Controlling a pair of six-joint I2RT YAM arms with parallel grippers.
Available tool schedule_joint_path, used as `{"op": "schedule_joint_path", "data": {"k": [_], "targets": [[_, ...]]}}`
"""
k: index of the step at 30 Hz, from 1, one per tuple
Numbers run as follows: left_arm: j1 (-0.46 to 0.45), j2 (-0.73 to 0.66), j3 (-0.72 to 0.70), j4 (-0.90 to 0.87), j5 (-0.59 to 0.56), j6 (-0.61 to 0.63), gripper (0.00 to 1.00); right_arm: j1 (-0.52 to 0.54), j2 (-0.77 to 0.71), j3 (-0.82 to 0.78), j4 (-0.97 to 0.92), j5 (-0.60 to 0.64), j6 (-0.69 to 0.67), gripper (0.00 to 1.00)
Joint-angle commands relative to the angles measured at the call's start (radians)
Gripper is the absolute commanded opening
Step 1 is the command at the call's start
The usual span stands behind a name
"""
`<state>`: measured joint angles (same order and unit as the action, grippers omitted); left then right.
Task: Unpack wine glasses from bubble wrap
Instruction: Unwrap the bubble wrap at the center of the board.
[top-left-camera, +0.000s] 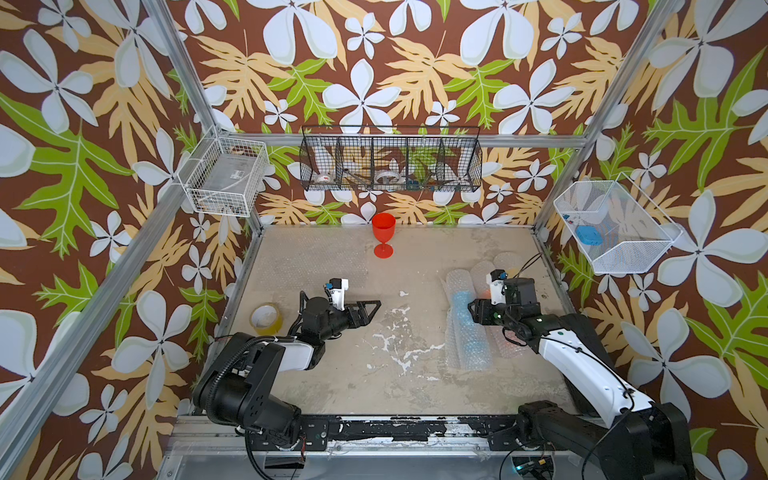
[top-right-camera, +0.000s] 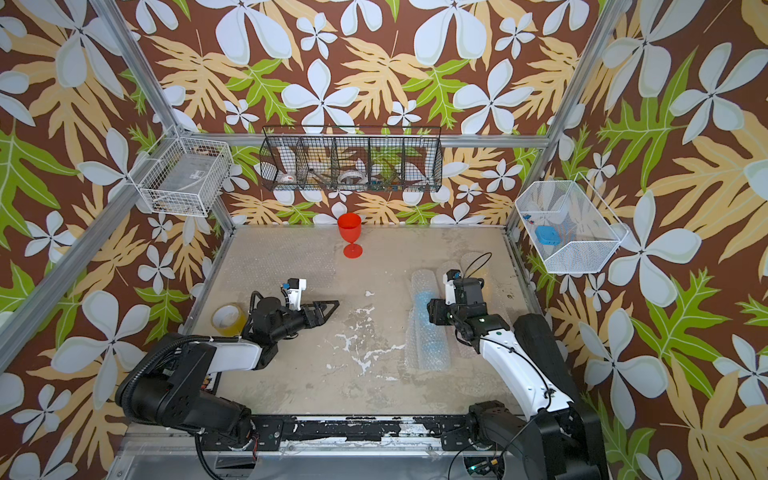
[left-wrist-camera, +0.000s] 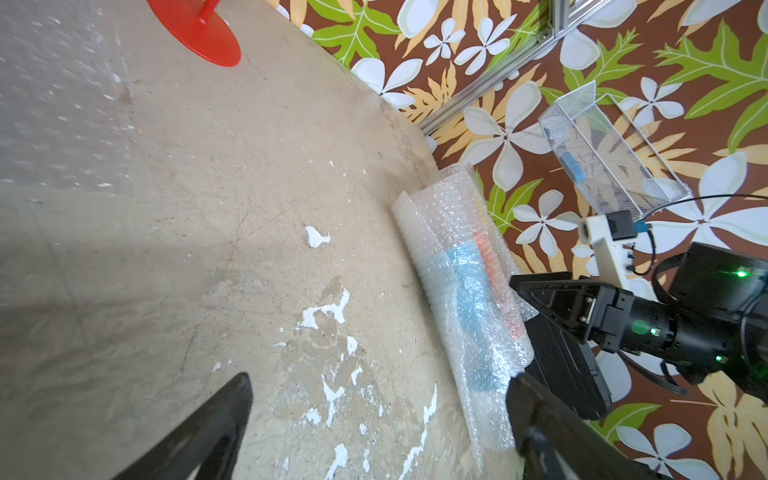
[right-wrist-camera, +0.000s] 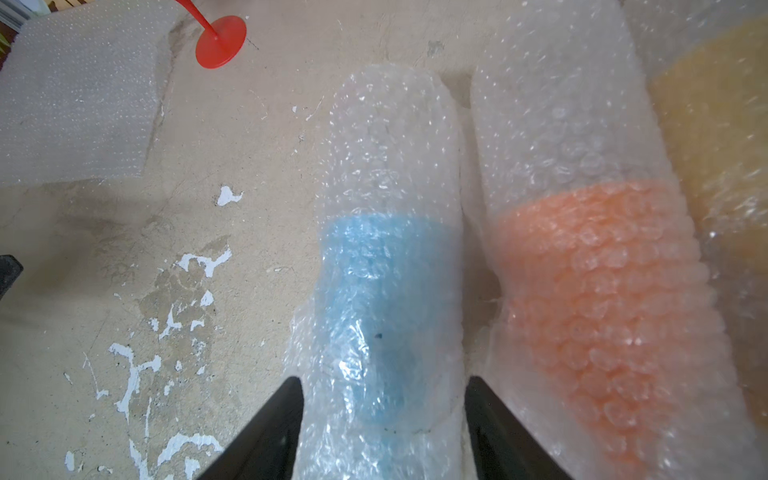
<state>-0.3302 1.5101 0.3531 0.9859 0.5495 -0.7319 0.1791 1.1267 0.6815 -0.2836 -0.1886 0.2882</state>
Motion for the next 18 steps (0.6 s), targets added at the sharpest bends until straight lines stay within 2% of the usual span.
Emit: {"op": "schedule_joint_path", "data": {"k": [1, 6, 12, 15, 18], "targets": [[-0.014, 0.042, 0.004, 0.155, 0.079, -0.059, 0.97, 0.0, -0.001, -0.014, 0.036, -0.013, 0.02, 0.7], [-0.018, 0.164, -0.006, 0.352, 0.156, -0.151, 0.95, 0.0, 0.014, -0.011, 0.036, -0.009, 0.018, 0.72], [-0.018, 0.312, -0.02, 0.61, 0.185, -0.299, 0.95, 0.002, 0.057, -0.005, 0.047, -0.013, 0.016, 0.73], [-0.018, 0.354, -0.018, 0.637, 0.191, -0.322, 0.95, 0.004, 0.077, -0.003, 0.059, -0.017, 0.014, 0.73], [-0.019, 0.338, -0.032, 0.6, 0.166, -0.305, 0.95, 0.011, 0.104, 0.0, 0.07, -0.019, 0.019, 0.73]]}}
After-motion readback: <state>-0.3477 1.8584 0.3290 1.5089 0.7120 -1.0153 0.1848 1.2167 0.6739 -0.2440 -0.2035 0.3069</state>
